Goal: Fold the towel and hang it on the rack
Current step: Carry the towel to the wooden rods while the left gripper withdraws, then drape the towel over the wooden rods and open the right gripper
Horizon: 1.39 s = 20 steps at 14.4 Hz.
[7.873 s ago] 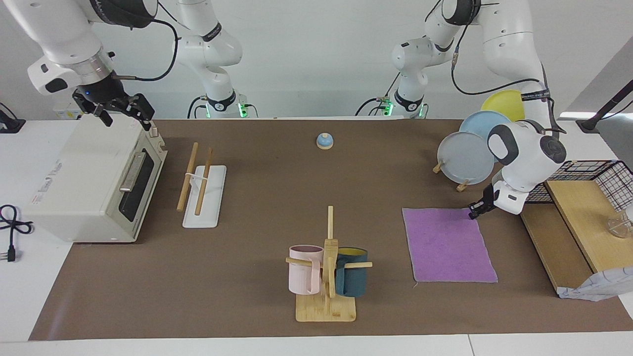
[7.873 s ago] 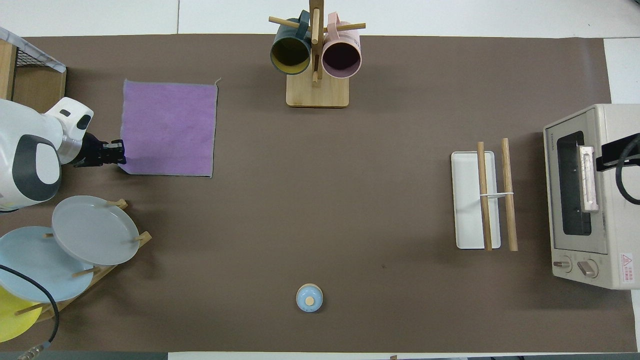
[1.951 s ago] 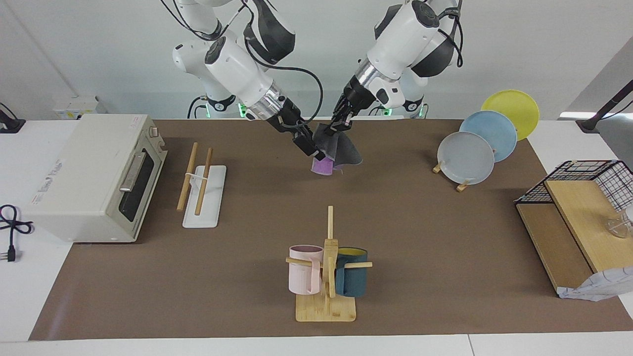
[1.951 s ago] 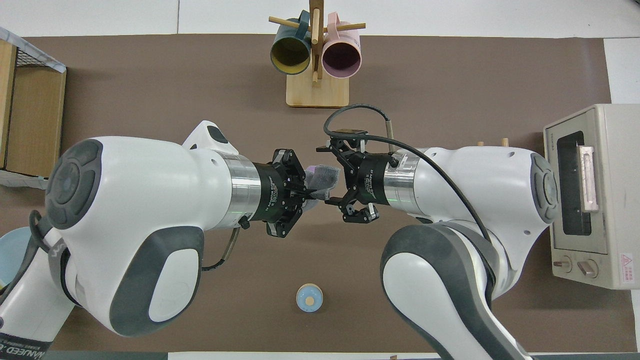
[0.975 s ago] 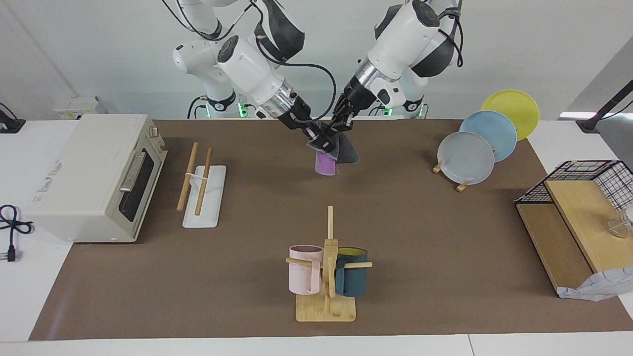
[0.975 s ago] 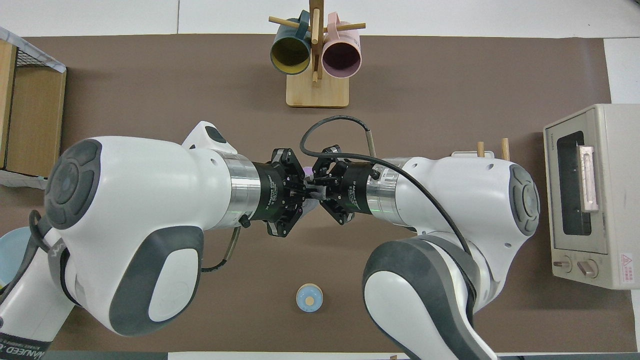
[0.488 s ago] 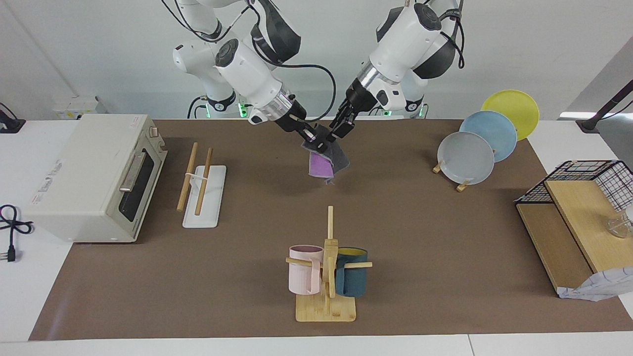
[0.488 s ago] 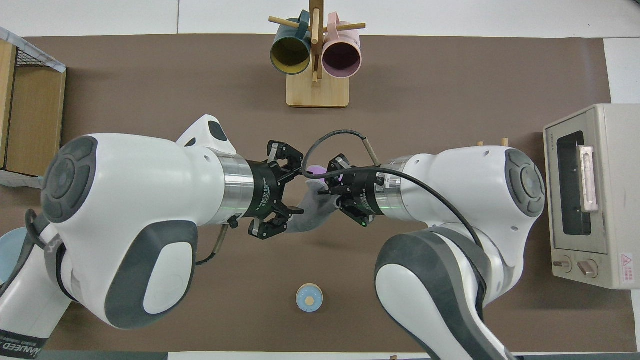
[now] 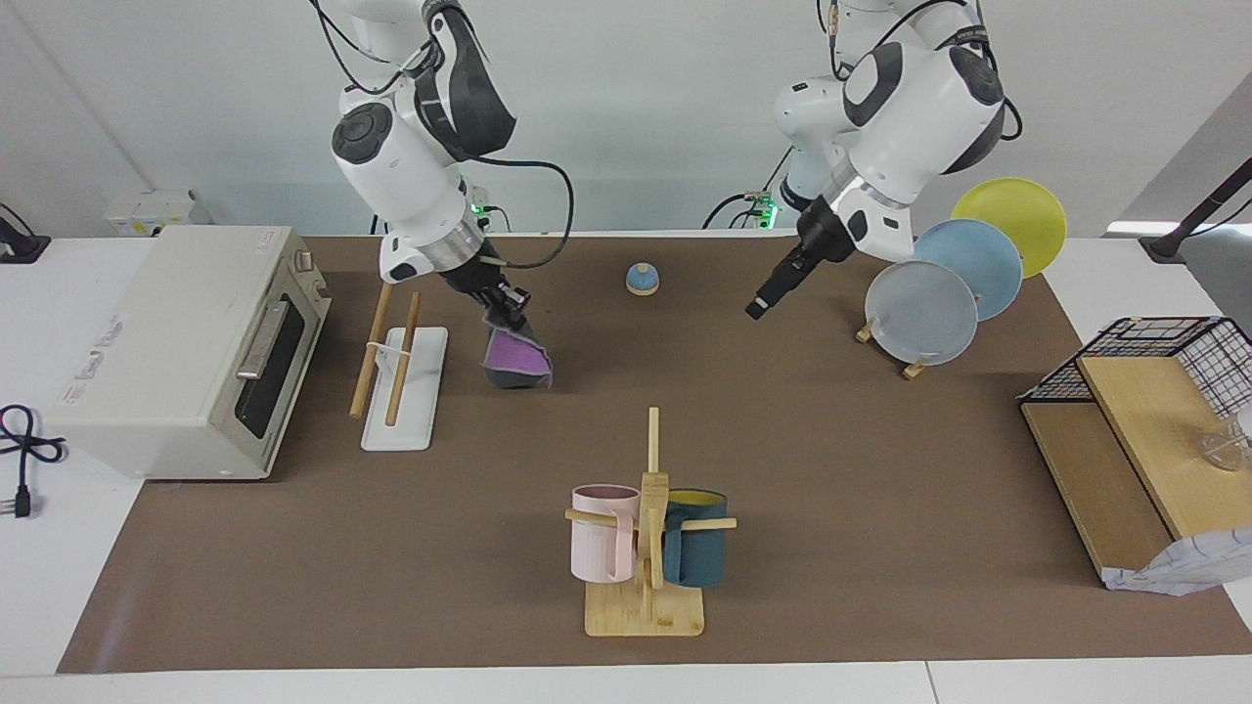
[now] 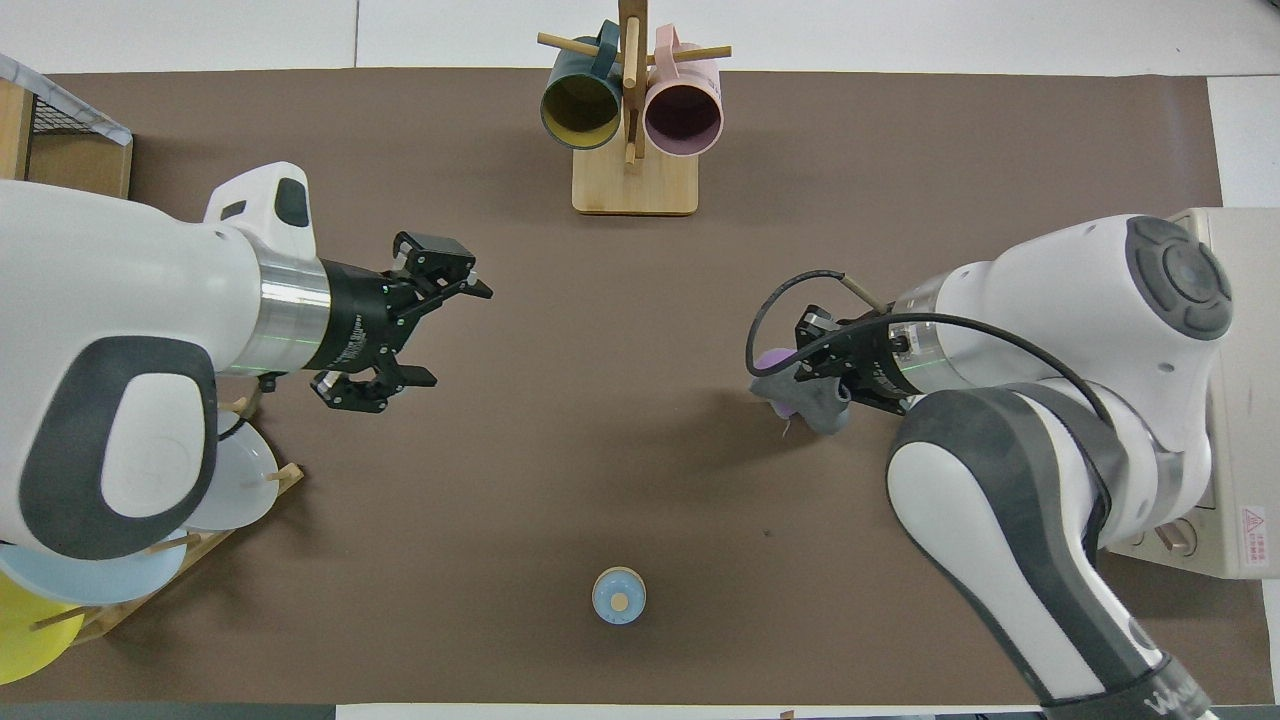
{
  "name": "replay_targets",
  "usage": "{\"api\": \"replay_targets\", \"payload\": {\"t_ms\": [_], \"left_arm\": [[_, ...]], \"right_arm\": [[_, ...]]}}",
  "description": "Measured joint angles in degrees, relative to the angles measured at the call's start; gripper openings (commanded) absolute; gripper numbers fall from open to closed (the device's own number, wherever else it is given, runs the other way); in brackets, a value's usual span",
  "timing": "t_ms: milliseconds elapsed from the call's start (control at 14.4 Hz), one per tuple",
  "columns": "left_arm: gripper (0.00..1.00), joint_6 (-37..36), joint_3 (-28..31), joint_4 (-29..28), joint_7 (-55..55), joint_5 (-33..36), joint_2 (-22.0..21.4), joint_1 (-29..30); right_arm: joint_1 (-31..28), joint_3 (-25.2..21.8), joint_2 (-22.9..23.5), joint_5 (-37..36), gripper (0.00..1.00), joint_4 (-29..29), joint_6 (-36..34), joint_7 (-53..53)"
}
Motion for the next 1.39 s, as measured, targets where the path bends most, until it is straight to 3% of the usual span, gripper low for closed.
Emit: {"api": "replay_targets", "payload": {"t_ms": [348,627,1115,1254,1324,1393], "left_arm": [[1.00,-1.39,0.06,1.67,16.81,11.00,0.05,5.01],[1.00,-6.62,0.10,5.66,26.80,20.34,0.75,6.49],[1.00,-16.23,0.44,11.40,38.26,26.98,2.57,6.40],[1.00,-18.15,4.17,12.89,39.66,27.04,2.60,3.44],[1.00,-19.04,7.94,13.68,39.93,27.05,2.60,-0.02],[1.00,-19.94,11.85,14.45,40.10,27.06,2.61,-3.73]], "right_arm": [[-10.86,-0.15,-0.37,-5.39,0.00,-1.06,-5.63,-16.69],[-16.15,-0.21,-1.15,-13.53,0.00,-1.33,-8.13,-28.90],[-17.85,-0.20,-2.91,-19.11,0.00,-1.64,-8.88,-35.52],[-17.95,-0.20,-2.91,-19.23,0.02,-1.87,-8.88,-35.64],[-17.99,-0.20,-2.91,-19.24,0.32,-1.92,-8.88,-35.70],[-18.04,-0.21,-2.92,-19.24,0.37,-1.94,-8.88,-35.75]]}}
